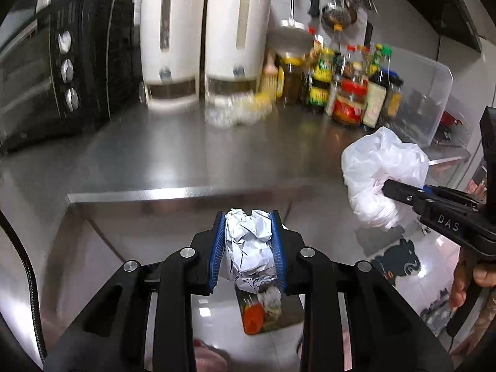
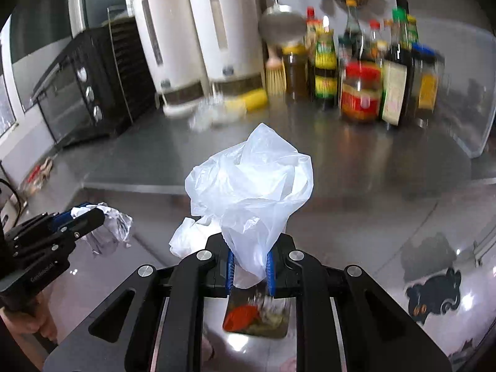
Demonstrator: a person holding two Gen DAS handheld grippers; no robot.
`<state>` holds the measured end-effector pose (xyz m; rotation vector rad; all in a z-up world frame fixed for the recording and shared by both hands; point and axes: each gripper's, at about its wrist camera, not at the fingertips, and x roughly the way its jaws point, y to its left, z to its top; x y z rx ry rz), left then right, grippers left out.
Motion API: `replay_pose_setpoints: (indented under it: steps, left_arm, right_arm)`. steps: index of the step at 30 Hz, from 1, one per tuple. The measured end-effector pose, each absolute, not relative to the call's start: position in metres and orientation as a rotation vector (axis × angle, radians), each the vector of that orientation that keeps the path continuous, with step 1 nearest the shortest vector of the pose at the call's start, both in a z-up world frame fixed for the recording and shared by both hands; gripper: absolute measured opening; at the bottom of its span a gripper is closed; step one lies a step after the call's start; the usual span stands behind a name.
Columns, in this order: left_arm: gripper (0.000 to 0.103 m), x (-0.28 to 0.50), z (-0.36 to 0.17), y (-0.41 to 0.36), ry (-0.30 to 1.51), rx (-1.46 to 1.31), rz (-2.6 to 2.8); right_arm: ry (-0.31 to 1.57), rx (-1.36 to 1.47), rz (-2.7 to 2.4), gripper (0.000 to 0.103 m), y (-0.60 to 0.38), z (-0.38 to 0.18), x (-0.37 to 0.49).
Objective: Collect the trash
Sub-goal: 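Carry the paper and plastic bag down over the floor bin and open both tools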
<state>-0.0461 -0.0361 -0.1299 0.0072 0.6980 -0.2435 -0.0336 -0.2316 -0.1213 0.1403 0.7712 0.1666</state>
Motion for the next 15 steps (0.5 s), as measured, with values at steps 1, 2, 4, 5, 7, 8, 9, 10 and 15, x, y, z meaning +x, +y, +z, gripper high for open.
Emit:
replay_pose_setpoints:
  steps: [1,2,4,5,7,8,9,10,15]
  left_arm:
    - [0.027,-0.048,-0.14,-0.037,0.718,0.001,-0.254]
    - [0.027,-0.048,-0.155,-0.038,0.746,-0.005,-0.266]
    - [0.027,-0.049,-0.183,-0.042,0.795,-0.001,-0.271]
    - [0.027,-0.05,-0.194,-0.043,0.813,-0.002,-0.273]
    - [0.027,-0.05,-0.218,-0.046,0.851,0.0,-0.275]
    - [0.027,-0.049,-0.232,-0.048,0.874,0.002,-0.275]
    - [0.027,-0.047,-0.248,-0.05,0.9,0.004,-0.277]
    - [0.027,-0.047,-0.257,-0.051,0.913,0.003,-0.278]
    - [0.027,-0.034,-0.316,-0.06,0.999,0.008,-0.292]
  right_arm:
    - [0.789,0.142,0.166,0.017,-0.23,-0.131,-0.036]
    - [0.809,0.143,0.165,0.017,-0.229,-0.141,-0.038]
    - [0.855,0.139,0.157,0.017,-0.226,-0.165,-0.042]
    - [0.876,0.135,0.153,0.017,-0.225,-0.176,-0.044]
    - [0.925,0.143,0.148,0.017,-0.225,-0.2,-0.044]
    - [0.948,0.153,0.147,0.017,-0.225,-0.21,-0.044]
    - [0.975,0.164,0.142,0.017,-0.227,-0.223,-0.042]
    - [0.998,0.173,0.137,0.017,-0.228,-0.235,-0.041]
    - [1.125,0.223,0.116,0.017,-0.234,-0.297,-0.028]
